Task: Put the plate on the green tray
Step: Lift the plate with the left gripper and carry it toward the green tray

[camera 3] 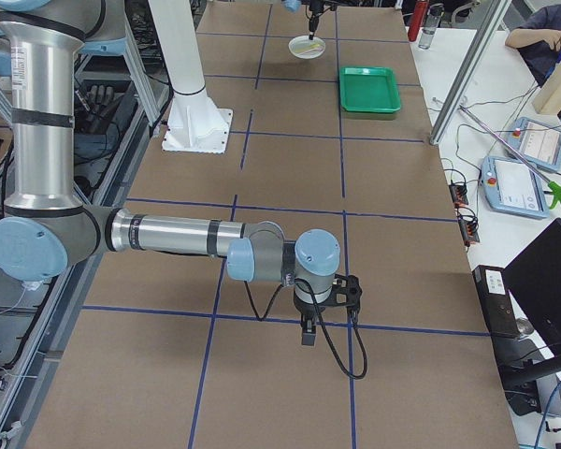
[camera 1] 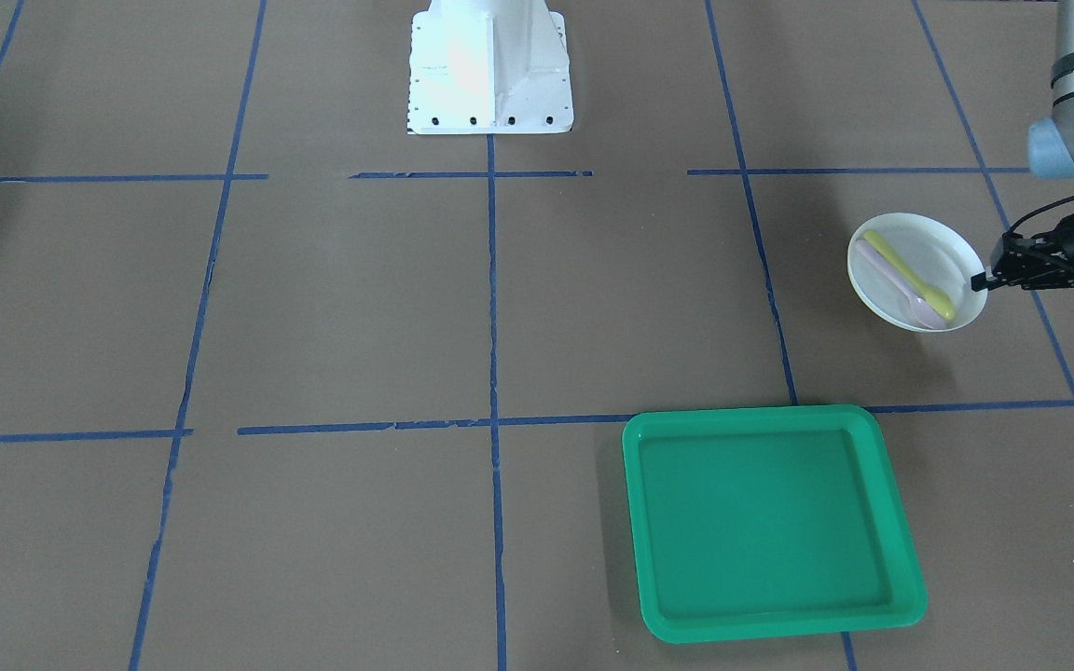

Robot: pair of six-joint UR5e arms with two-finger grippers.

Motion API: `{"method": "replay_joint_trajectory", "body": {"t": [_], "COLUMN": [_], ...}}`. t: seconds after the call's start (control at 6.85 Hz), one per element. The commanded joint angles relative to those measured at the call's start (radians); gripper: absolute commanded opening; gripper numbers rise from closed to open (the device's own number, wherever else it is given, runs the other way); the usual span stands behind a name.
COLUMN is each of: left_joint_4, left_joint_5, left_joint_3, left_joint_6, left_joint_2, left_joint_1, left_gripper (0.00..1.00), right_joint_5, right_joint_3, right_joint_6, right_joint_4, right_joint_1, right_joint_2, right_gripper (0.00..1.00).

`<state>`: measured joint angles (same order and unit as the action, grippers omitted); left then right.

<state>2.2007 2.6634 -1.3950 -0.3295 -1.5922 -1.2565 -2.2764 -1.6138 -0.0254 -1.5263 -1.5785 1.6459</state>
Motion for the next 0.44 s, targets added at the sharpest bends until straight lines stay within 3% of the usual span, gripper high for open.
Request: {"method": "replay_joint_trajectory", "body": {"t": [0.0, 0.29], "left_joint_4": [-0.002, -0.012], "left_joint_5": [0.013, 0.006], "left_joint_3": [0.098, 0.308], "left_joint_6": [-0.111, -0.175], "left_joint_2": [-0.158, -0.387], "left_joint_1": [-0.053, -0.046], "left_gripper": [0.0, 0.0], "right_joint_5": [0.0, 0.0], "right_joint_3": [0.0, 0.0], "right_joint_6": [0.001, 0.002], "right_joint_4": [0.0, 0.0], "right_joint_1": [0.0, 0.0], "right_joint_2": [0.0, 0.0], "right_gripper": [1.0, 1.0]}}
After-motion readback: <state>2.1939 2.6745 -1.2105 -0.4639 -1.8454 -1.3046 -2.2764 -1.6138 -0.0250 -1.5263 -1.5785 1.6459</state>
